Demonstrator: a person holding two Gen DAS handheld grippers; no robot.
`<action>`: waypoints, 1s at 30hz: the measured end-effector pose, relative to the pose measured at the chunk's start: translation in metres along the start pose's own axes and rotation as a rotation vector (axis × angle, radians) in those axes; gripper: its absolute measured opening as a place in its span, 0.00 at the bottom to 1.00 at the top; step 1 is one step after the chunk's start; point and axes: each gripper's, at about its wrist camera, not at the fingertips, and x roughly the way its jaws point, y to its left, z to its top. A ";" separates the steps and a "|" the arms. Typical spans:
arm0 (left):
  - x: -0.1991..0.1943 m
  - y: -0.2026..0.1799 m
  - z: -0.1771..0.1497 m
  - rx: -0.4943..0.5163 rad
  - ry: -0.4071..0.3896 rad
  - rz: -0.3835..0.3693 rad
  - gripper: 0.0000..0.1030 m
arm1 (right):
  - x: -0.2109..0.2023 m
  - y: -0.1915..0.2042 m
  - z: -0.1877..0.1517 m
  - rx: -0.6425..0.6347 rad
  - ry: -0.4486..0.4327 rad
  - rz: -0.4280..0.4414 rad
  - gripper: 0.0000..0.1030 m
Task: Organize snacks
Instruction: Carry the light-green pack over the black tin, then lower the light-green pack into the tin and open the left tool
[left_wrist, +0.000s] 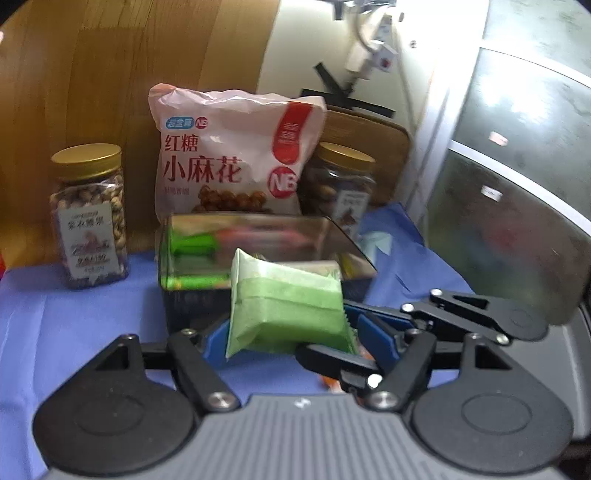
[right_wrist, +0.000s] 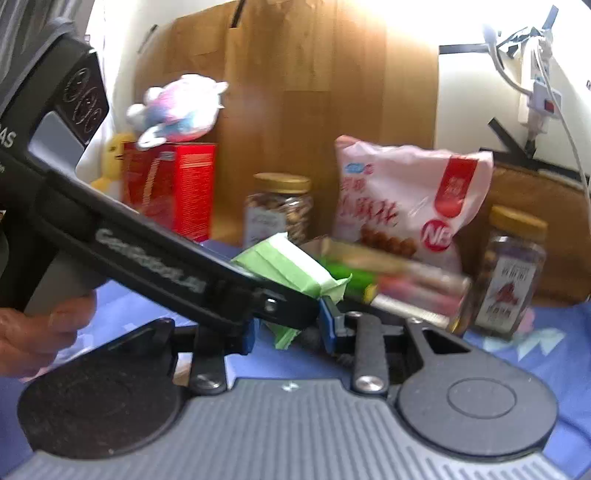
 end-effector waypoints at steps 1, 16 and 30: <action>0.007 0.003 0.006 -0.009 0.000 -0.002 0.71 | 0.006 -0.005 0.003 -0.004 -0.001 -0.013 0.36; 0.072 0.030 0.035 -0.007 0.010 0.102 0.89 | 0.060 -0.059 0.005 0.100 0.008 -0.048 0.62; 0.010 -0.005 -0.012 0.015 -0.026 -0.020 0.89 | -0.033 -0.114 -0.033 0.370 0.022 -0.104 0.63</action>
